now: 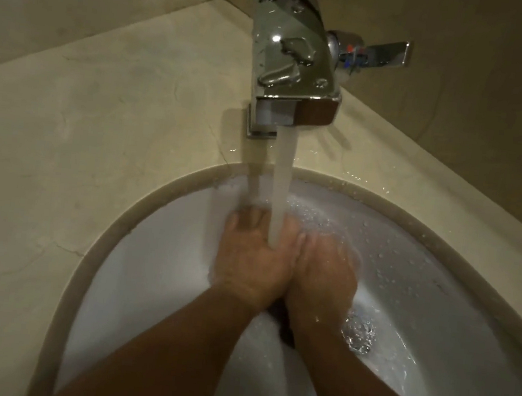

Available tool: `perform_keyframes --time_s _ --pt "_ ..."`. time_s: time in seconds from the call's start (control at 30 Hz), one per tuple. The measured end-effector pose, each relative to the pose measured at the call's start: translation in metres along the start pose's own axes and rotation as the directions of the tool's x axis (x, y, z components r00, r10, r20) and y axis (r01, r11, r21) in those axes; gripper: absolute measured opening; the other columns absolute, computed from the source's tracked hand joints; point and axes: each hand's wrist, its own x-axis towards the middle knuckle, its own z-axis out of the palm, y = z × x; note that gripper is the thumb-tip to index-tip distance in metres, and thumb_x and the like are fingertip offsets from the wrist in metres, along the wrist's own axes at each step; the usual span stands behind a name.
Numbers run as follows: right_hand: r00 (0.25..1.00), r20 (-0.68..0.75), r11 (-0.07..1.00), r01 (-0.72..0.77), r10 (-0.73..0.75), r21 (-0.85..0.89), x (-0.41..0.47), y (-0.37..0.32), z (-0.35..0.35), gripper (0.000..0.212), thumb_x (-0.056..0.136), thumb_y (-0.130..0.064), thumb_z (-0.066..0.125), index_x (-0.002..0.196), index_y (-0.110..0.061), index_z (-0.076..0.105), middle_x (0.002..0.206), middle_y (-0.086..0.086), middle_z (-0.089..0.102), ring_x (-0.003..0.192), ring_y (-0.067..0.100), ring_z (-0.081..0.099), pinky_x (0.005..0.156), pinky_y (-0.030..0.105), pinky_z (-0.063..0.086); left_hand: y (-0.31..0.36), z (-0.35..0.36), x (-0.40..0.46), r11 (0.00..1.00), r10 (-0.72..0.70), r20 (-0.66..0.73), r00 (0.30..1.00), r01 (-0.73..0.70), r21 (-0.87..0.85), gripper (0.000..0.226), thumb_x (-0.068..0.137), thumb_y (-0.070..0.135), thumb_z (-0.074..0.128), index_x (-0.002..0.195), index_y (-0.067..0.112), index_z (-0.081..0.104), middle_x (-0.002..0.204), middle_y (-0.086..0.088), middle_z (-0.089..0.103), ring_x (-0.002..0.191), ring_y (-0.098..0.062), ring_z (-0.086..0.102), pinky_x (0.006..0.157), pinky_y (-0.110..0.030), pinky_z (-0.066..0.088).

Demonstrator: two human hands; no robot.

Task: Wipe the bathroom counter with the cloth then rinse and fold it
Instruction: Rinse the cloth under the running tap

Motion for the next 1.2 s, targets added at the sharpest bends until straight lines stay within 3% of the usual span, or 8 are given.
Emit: perform_keyframes --time_s 0.13,0.27,0.43,0.57,0.63,0.73,1.1,1.2 --pt "0.985 0.064 0.986 -0.165 0.163 0.02 0.01 0.002 0.002 0.023 0.1 -0.021 0.054 0.088 -0.01 0.071 0.087 0.008 0.069 0.087 0.027 0.066 0.086 0.034 0.05 0.007 -0.011 -0.004 0.984 0.12 0.165 0.979 -0.139 0.109 0.036 0.094 0.037 0.035 0.088 0.015 0.064 0.084 -0.011 0.063 0.083 -0.032 0.06 0.079 -0.042 0.052" --pt "0.989 0.064 0.939 -0.147 0.134 0.311 0.014 -0.026 -0.033 0.037 0.106 -0.03 0.044 0.077 -0.021 0.066 0.069 -0.008 0.061 0.068 0.013 0.055 0.061 0.025 0.034 0.008 -0.028 0.0 0.986 0.118 0.169 0.979 -0.135 0.096 0.033 0.097 0.036 0.042 0.091 0.017 0.068 0.09 -0.007 0.066 0.088 -0.028 0.059 0.081 -0.039 0.047" --pt "0.934 0.149 0.599 -0.324 0.323 0.732 0.017 -0.058 -0.067 0.058 0.1 -0.047 0.05 0.055 -0.014 0.065 0.064 0.005 0.07 0.062 0.019 0.064 0.073 0.035 0.051 0.005 -0.057 0.001 0.957 0.141 -0.236 0.961 -0.193 -0.215 0.037 0.092 0.039 0.049 0.075 0.011 0.065 0.091 -0.003 0.062 0.086 -0.026 0.053 0.077 -0.043 0.045" --pt "0.966 0.03 0.812 -0.233 0.257 0.536 -0.004 -0.039 -0.05 0.044 0.099 -0.038 0.056 0.061 -0.018 0.062 0.066 0.002 0.064 0.063 0.015 0.059 0.063 0.017 0.044 -0.01 -0.042 -0.01 0.971 0.126 -0.208 0.97 -0.164 -0.175 0.042 0.087 0.038 0.061 0.055 0.018 0.043 0.079 -0.002 0.059 0.078 -0.026 0.053 0.073 -0.048 0.045" --pt "0.992 -0.036 0.937 -0.104 0.123 0.333 -0.016 -0.024 -0.027 0.013 0.094 -0.033 0.062 0.085 -0.023 0.064 0.09 -0.005 0.062 0.086 0.015 0.055 0.076 0.02 0.04 -0.02 -0.028 -0.018 0.985 0.146 -0.148 0.978 -0.158 -0.072 0.032 0.085 0.035 0.067 0.066 0.023 0.043 0.082 0.0 0.057 0.078 -0.023 0.053 0.073 -0.046 0.046" --pt "0.996 -0.088 0.985 0.016 -0.001 0.171 -0.019 -0.008 -0.005 0.025 0.094 -0.036 0.052 0.114 -0.023 0.06 0.109 -0.01 0.054 0.1 0.012 0.047 0.086 0.03 0.035 -0.026 -0.015 -0.023 0.981 0.17 -0.101 0.98 -0.159 0.113 0.021 0.089 0.035 0.061 0.101 0.018 0.064 0.096 -0.003 0.065 0.088 -0.025 0.06 0.082 -0.041 0.046" --pt "0.973 -0.22 0.997 0.074 -0.071 0.009 0.005 -0.009 0.003 0.042 0.096 -0.04 0.036 0.073 -0.019 0.063 0.067 0.003 0.064 0.061 0.028 0.063 0.067 0.044 0.055 -0.01 -0.008 -0.008 0.898 0.144 0.036 0.989 -0.146 0.416 0.054 0.101 0.049 0.024 0.088 0.023 0.07 0.082 -0.003 0.067 0.083 -0.027 0.061 0.077 -0.04 0.046" --pt "0.983 -0.172 0.997 0.071 -0.066 0.028 0.007 -0.019 -0.003 0.033 0.095 -0.042 0.034 0.065 -0.033 0.044 0.055 -0.008 0.047 0.051 0.013 0.043 0.067 0.035 0.038 -0.008 -0.001 -0.003 0.894 0.098 0.021 0.995 -0.098 0.437 0.062 0.102 0.05 0.015 0.088 0.023 0.069 0.086 -0.003 0.066 0.086 -0.026 0.057 0.076 -0.04 0.041"
